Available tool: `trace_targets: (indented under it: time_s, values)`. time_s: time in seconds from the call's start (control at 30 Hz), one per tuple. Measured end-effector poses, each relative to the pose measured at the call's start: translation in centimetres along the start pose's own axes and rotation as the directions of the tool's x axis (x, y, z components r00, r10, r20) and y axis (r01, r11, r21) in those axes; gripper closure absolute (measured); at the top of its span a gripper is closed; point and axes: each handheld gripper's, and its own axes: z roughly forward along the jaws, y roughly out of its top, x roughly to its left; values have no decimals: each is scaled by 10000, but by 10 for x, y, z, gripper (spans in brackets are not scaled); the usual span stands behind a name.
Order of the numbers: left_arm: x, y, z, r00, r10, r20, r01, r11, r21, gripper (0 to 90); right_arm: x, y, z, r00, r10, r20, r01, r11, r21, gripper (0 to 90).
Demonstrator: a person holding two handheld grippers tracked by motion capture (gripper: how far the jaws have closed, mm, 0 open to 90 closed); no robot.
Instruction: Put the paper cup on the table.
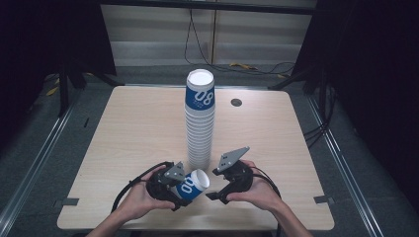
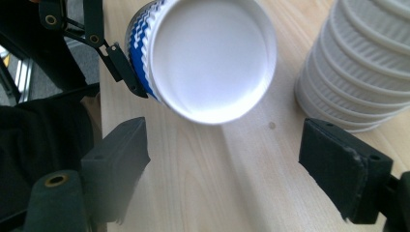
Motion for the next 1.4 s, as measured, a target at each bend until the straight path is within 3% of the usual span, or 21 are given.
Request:
trace_targets:
  time_s: [0.1, 0.17, 0.23, 0.5, 0.63, 0.87, 0.9, 0.93, 0.97, 1.07, 1.1, 1.2, 1.23, 1.37, 1.4]
  values:
    - [-3, 1, 3, 10000, 61, -48, -60, 9997, 217, 223, 2, 2, 2, 9998, -146, -141, 149, 9996, 230, 176]
    - [-4, 3, 4, 9995, 314, -83, -311, 9988, 383, 223, 3, 3, 3, 9997, -138, -212, 147, 9989, 440, 183]
    - [-6, 5, 6, 9992, 356, -161, -351, 9989, 324, 223, 3, 4, 4, 9997, -220, -136, 227, 9981, 571, 187]
    - [-8, 10, 10, 9965, 819, 165, -830, 9934, 796, 224, 2, 7, 12, 9980, -324, -539, 388, 9919, 1212, 201]
    - [-9, 11, 12, 9969, 772, 156, -783, 9928, 912, 223, 2, 9, 14, 9974, -309, -657, 396, 9900, 1355, 226]
    - [-11, 19, 16, 9917, 1263, 232, -1283, 9818, 1397, 223, 2, 12, 19, 9947, -351, -965, 495, 9873, 1508, 211]
    - [-12, 20, 16, 9934, 1131, 214, -1149, 9846, 1319, 223, 2, 13, 20, 9939, -342, -1048, 501, 9869, 1531, 211]
    - [-12, 20, 17, 9919, 1246, 252, -1269, 9819, 1403, 223, 2, 13, 21, 9935, -309, -1095, 474, 9874, 1511, 211]
    - [-12, 22, 16, 9840, 1769, 204, -1778, 9688, 1725, 223, 3, 13, 22, 9923, -369, -1181, 549, 9867, 1529, 211]
    - [-16, 21, 15, 9853, 1695, 235, -1710, 9716, 1633, 223, 4, 13, 23, 9904, -409, -1319, 604, 9872, 1475, 213]
    - [-15, 21, 15, 9820, 1874, 233, -1885, 9664, 1747, 223, 4, 13, 24, 9898, -398, -1368, 599, 9874, 1461, 213]
    - [-16, 20, 14, 9814, 1913, 190, -1916, 9650, 1790, 223, 6, 13, 25, 9877, -392, -1512, 590, 9899, 1288, 219]
    - [-17, 20, 14, 9834, 1802, 187, -1808, 9691, 1680, 223, 6, 13, 26, 9882, -499, -1445, 681, 9899, 1244, 245]
    - [-16, 21, 12, 9788, 2044, 111, -2030, 9622, 1817, 223, 7, 15, 25, 9858, -539, -1590, 725, 9909, 1138, 280]
    - [-16, 20, 11, 9802, 1980, 78, -1964, 9655, 1709, 223, 7, 15, 25, 9863, -607, -1533, 788, 9902, 1151, 282]
